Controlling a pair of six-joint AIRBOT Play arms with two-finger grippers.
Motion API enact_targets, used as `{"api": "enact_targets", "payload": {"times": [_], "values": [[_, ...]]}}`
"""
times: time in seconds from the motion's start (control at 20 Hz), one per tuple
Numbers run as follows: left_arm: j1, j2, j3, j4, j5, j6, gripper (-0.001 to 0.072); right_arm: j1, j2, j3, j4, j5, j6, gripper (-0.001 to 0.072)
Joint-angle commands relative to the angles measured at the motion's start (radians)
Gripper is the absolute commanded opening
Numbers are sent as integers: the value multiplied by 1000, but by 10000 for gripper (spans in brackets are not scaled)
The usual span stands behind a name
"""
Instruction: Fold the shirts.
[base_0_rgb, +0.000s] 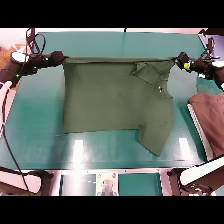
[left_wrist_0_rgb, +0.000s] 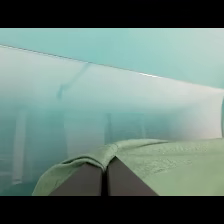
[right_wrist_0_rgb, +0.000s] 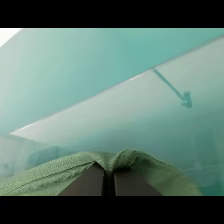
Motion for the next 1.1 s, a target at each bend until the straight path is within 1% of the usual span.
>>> {"api": "enact_targets", "payload": {"times": [0.0, 0.1, 0.15, 0.2, 0.25, 0.35, 0.45, 0.55, 0.7, 0.9, 1.05], "values": [[0, -1, 4, -2, 40, 0, 22, 11, -1, 10, 6, -31, 0, 19], [0, -1, 4, 6, 14, 1, 22, 11, -1, 10, -23, -11, 0, 19], [0, -1, 4, 32, -29, 0, 22, 8, -1, 10, -76, 21, 1, 19], [1, -1, 4, 74, -90, 0, 22, 2, -1, 10, -136, 65, 8, 18], [1, -1, 4, 124, -156, -3, 22, -5, -1, 10, -213, 113, 43, 18], [1, -1, 3, 238, -294, -43, 22, -19, -1, 8, -362, 207, 108, 17], [1, -1, 3, 319, -410, -89, 23, -26, -1, 2, -466, 313, 127, 17], [0, -2, -2, 367, -494, -114, 22, -26, -1, -23, -533, 387, 149, 17], [0, -2, -64, 364, -522, -116, 22, -27, 0, -53, -607, 457, 187, 17], [0, -4, -142, 346, -457, -116, 22, -15, 0, -97, -612, 453, 204, 17], [0, -21, -150, 312, -453, -116, 23, -12, 0, -108, -612, 455, 209, 17]]}}
